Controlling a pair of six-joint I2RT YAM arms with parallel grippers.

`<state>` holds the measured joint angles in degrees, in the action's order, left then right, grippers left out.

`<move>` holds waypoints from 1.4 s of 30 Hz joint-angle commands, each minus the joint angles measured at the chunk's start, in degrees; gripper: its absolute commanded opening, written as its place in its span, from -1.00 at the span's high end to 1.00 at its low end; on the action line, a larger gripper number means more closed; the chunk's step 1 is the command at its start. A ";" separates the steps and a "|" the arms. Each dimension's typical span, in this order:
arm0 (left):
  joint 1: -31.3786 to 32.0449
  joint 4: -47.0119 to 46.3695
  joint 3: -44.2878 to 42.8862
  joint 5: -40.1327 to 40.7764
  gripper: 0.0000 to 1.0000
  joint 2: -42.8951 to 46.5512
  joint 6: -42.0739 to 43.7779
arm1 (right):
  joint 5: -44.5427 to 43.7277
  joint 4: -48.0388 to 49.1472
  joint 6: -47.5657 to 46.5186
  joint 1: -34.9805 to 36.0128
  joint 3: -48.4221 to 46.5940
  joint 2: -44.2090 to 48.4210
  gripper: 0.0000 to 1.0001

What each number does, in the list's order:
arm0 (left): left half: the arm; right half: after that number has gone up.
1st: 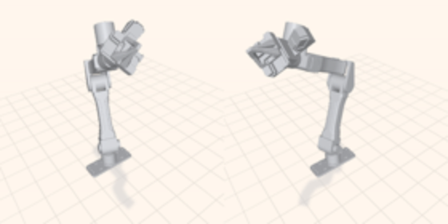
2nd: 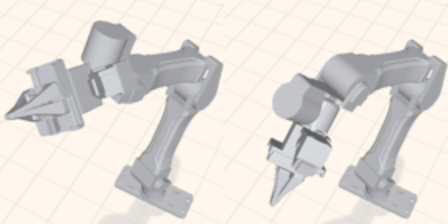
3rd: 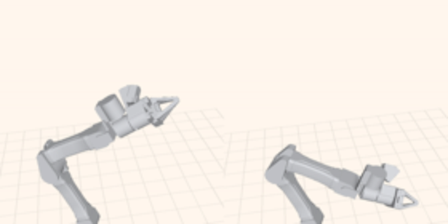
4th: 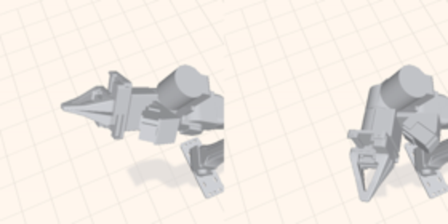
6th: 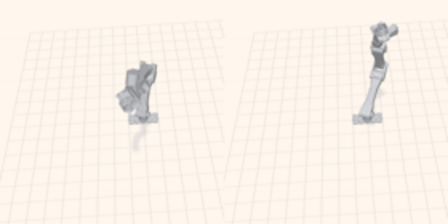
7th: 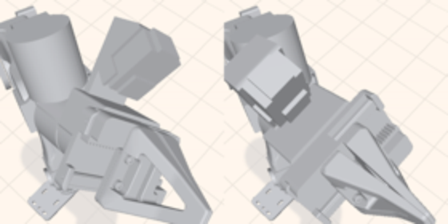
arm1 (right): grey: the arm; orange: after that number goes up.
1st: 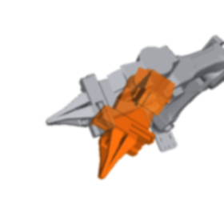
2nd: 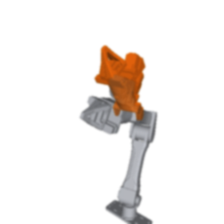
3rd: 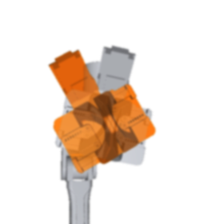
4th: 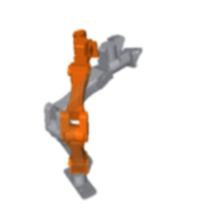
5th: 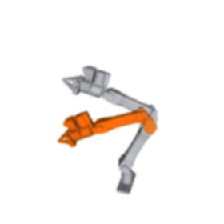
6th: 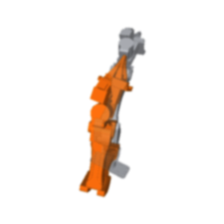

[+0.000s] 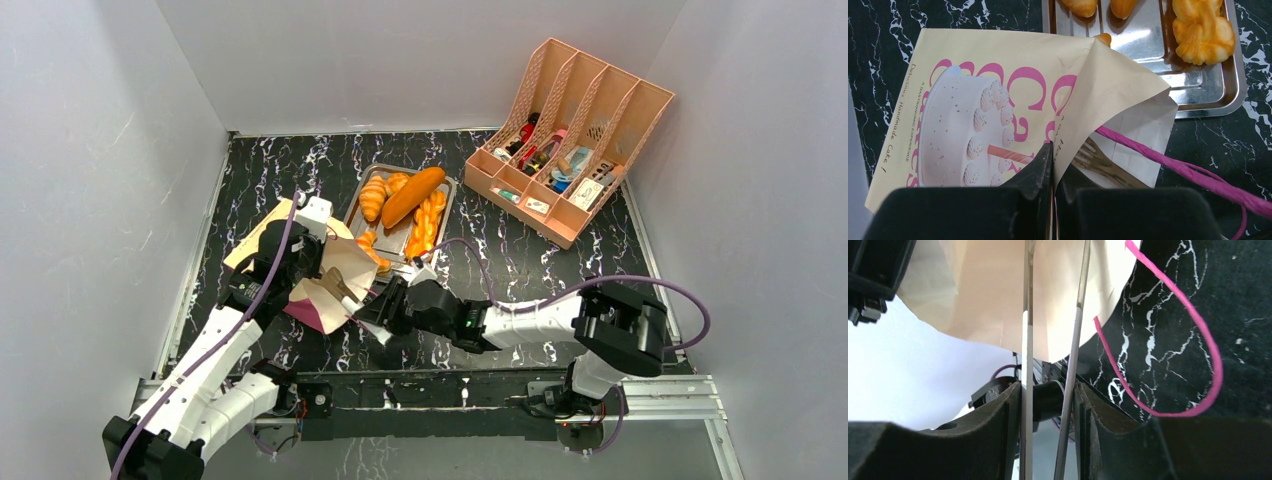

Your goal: Take the fake bread out of the paper bag

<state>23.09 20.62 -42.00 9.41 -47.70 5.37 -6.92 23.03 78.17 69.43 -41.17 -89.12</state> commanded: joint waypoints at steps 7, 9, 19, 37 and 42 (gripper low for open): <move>-0.06 0.76 -0.39 -2.05 1.00 0.59 -1.88 | -3.64 7.90 6.05 0.44 -9.55 -6.87 0.27; -0.06 1.22 -0.81 -1.94 1.00 0.49 -2.14 | -3.71 7.43 6.05 0.44 -10.96 -8.49 0.27; -0.06 2.75 -1.93 -0.28 1.00 1.02 -3.90 | -5.11 5.55 6.05 0.40 -12.12 -10.28 0.27; -0.02 4.50 -3.75 -1.35 1.00 1.94 -5.59 | -4.12 6.10 15.40 -0.08 -17.46 -19.07 0.23; -0.06 4.95 -4.17 -1.59 1.00 1.96 -5.62 | -3.34 6.93 15.89 -0.37 -18.40 -20.33 0.24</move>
<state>23.09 24.53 -43.62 8.54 -46.76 0.54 -10.33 26.04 90.45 69.58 -56.69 -108.88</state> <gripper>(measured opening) 0.008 0.391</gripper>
